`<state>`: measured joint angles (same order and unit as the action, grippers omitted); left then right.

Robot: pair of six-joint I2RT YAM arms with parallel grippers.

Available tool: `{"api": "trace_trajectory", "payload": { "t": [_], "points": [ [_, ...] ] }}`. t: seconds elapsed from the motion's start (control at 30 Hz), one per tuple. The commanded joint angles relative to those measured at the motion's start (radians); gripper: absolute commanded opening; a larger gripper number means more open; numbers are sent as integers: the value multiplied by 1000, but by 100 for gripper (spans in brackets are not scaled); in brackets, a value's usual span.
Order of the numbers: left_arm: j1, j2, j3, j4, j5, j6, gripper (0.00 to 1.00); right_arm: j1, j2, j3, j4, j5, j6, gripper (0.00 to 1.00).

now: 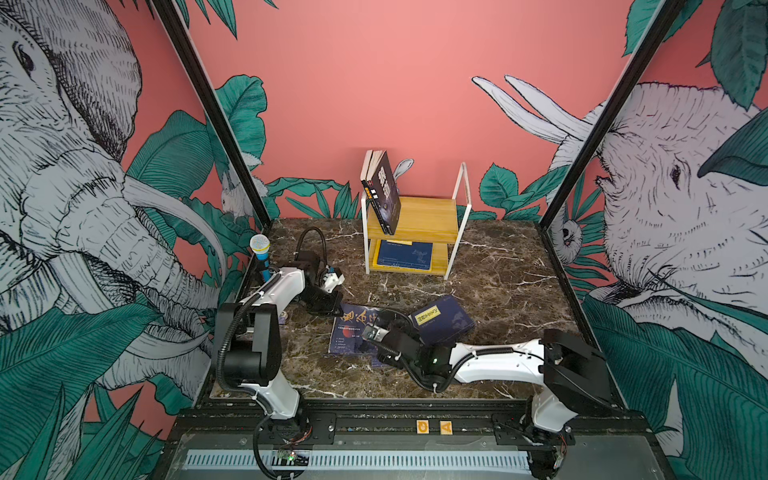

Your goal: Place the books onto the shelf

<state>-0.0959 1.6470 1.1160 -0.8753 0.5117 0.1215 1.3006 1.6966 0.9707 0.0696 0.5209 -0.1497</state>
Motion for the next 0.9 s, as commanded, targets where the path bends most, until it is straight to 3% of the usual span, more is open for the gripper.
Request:
{"api": "trace_trajectory", "payload": {
  "t": [0.0,0.4,0.63,0.73,0.87],
  "points": [
    [-5,-32,44,-58,82,-51,0,34,89,70,19,80,-102,80],
    [-5,-33,73,-86,184,-89,0,85,313,223,78,188,-211,90],
    [-5,-44,56,-79,161,-83,0,82,432,261,205,372,-320,85],
    [-5,-50,66,-94,155,-78,0,77,461,275,247,402,-353,73],
    [-6,-55,53,-82,159,-82,0,69,472,260,353,419,-389,32]
  ]
}}
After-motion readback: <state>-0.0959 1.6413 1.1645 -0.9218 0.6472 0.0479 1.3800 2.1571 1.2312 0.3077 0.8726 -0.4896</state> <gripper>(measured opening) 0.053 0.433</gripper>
